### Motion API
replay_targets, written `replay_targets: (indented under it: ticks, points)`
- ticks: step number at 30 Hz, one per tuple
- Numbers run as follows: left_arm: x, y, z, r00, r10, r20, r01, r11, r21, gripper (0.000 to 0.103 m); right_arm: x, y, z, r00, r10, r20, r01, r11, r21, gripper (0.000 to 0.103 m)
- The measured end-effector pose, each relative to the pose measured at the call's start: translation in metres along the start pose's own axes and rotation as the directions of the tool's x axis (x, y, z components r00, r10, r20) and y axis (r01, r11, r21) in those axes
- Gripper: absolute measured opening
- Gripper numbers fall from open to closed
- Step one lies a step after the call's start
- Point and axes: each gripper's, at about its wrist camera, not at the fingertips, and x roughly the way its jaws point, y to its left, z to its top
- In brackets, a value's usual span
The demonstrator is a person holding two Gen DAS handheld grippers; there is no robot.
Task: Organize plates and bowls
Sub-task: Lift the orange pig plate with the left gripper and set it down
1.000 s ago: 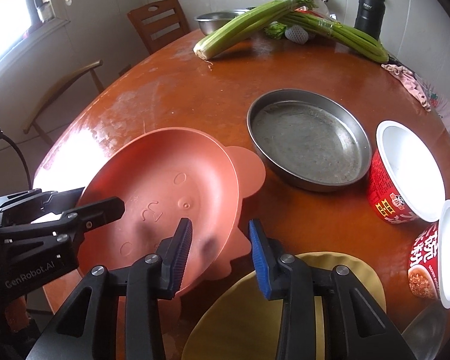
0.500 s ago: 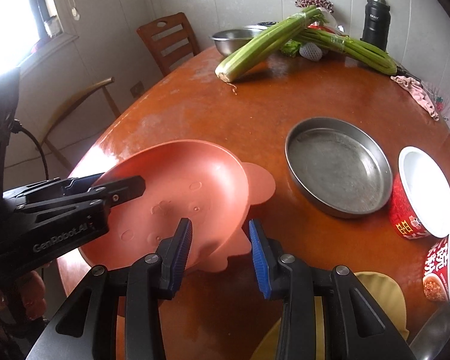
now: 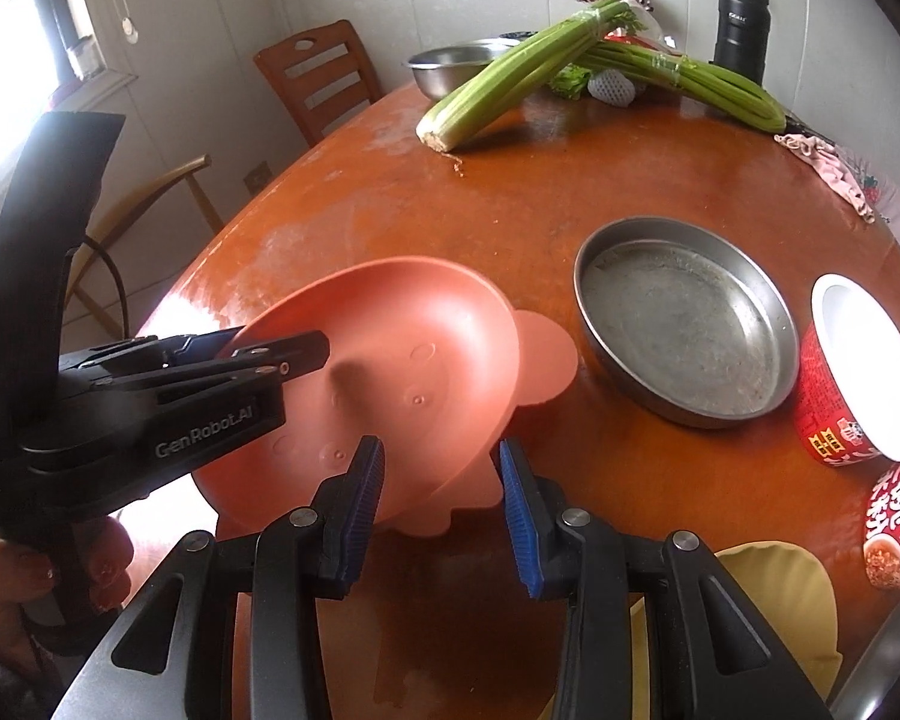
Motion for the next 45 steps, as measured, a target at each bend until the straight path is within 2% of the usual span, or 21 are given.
replay_targets:
  ticks: [15,17,21,28,39,45]
  points:
    - [0.001,0.002,0.000,1.000,-0.006,0.000,0.006,1.000,-0.009,0.040,-0.001,-0.005,-0.003,0.999,0.032,-0.003,-0.032,0.999,0.019,0.040]
    - [-0.002,0.002,0.001,1.000,-0.002,0.008,0.002,1.000,-0.009,0.044,-0.003,-0.006,-0.004,1.000,0.031,-0.001,-0.031,0.999,0.019,0.040]
    - [-0.016,0.005,0.000,0.999,0.022,0.040,-0.021,0.999,-0.029,0.063,-0.010,-0.008,-0.005,0.999,0.033,0.014,-0.033,0.999,0.023,0.041]
    - [-0.055,0.000,-0.005,0.994,0.021,0.103,-0.017,0.999,-0.039,0.066,-0.033,-0.017,-0.005,0.998,0.040,0.058,-0.040,0.999,0.013,0.041]
    - [-0.095,-0.053,-0.028,0.991,-0.057,0.121,0.054,0.998,0.029,0.067,-0.082,-0.050,-0.018,0.995,0.028,0.091,-0.024,0.999,-0.047,0.042]
    - [-0.093,-0.085,-0.050,0.995,-0.079,0.063,0.075,0.996,0.057,0.067,-0.102,-0.084,-0.034,0.994,-0.026,0.105,0.031,0.998,-0.048,0.043]
